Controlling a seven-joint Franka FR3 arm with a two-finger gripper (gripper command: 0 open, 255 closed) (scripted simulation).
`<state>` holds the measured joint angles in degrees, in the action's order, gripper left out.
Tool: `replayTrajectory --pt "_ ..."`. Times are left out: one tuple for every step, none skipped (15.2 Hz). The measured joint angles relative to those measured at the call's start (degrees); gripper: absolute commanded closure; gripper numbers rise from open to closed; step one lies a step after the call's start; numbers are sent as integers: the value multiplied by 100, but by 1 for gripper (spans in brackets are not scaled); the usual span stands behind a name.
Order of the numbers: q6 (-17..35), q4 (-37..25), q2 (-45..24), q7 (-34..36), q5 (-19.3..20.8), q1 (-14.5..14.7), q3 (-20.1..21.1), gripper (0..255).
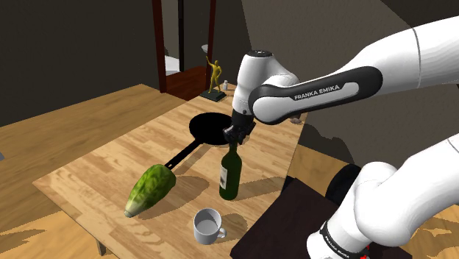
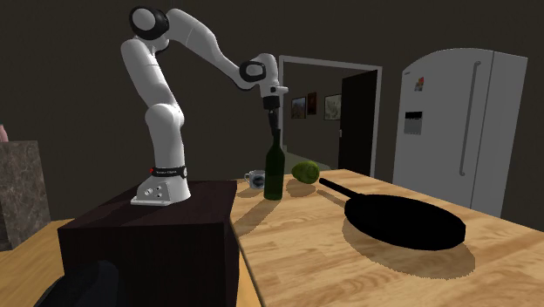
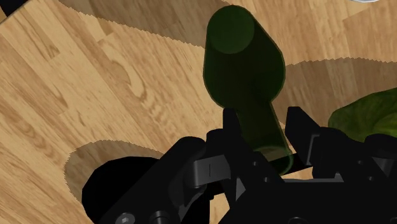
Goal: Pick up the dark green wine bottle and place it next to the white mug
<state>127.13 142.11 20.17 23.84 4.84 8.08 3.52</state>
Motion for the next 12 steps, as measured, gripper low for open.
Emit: replayTrajectory --pt "0 0 0 0 0 0 0 0" --pt "1 0 1 0 0 0 0 0" --pt "1 0 2 0 0 0 0 0" --pt "1 0 2 0 0 0 0 0" --pt "1 0 2 0 0 0 0 0" --pt "1 0 2 0 0 0 0 0" --pt "2 0 2 0 0 0 0 0" --pt "-105 -77 36 -14 -8 2 -4 0" --pt "-259 -154 117 -36 -20 5 -10 0" --pt "-444 -260 196 -21 -41 25 11 0" --pt "-610 -380 243 -29 -51 30 15 0" --pt "-698 -413 297 -40 -58 33 12 0"
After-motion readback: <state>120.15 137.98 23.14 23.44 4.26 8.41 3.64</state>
